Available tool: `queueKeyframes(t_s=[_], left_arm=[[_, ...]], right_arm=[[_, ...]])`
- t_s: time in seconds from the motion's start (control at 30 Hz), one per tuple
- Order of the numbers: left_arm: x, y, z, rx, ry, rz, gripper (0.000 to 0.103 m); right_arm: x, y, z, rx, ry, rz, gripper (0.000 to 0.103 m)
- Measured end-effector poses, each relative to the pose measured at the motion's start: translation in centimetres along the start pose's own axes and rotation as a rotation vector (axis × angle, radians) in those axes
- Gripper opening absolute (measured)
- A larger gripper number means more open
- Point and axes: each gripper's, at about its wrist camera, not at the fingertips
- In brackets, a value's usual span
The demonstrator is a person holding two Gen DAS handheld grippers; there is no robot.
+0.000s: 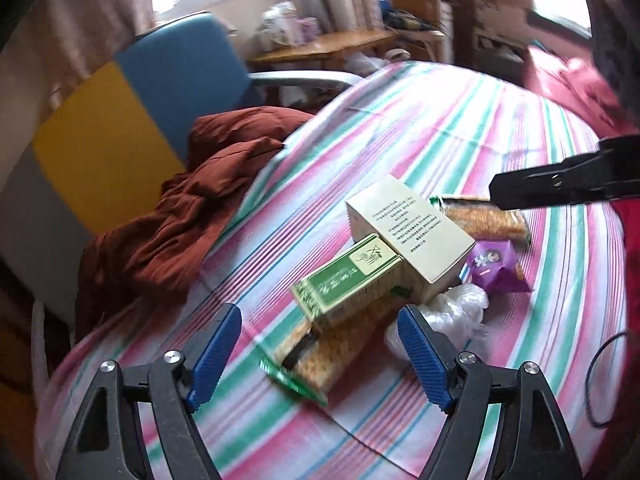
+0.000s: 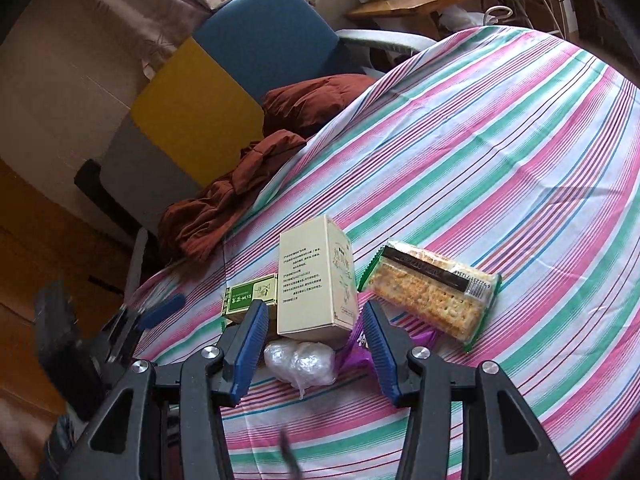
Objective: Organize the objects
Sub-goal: 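Grasp the green essential-oil box with the left tool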
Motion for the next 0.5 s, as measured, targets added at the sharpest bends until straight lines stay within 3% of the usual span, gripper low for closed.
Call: queueKeyframes(t_s=[0.23, 0.5], left_arm=[[-2.8, 1.5, -0.2, -0.132, -0.044, 0.044, 0.081], [-5.0, 2.6, 0.2, -0.114, -0.114, 0.06, 0.079]], right_arm=[[-0.6, 0.0, 0.0, 0.001, 0.004, 0.033, 0.05], [-1.1, -0.1, -0.3, -0.003, -0.016, 0.052, 0.05]])
Point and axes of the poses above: each gripper's, at about its wrist camera, not at the fingertips, and x roughly against the way its jaws point, z to its left, y to its top, and after that the axes turned 1 degree about z, right-handed
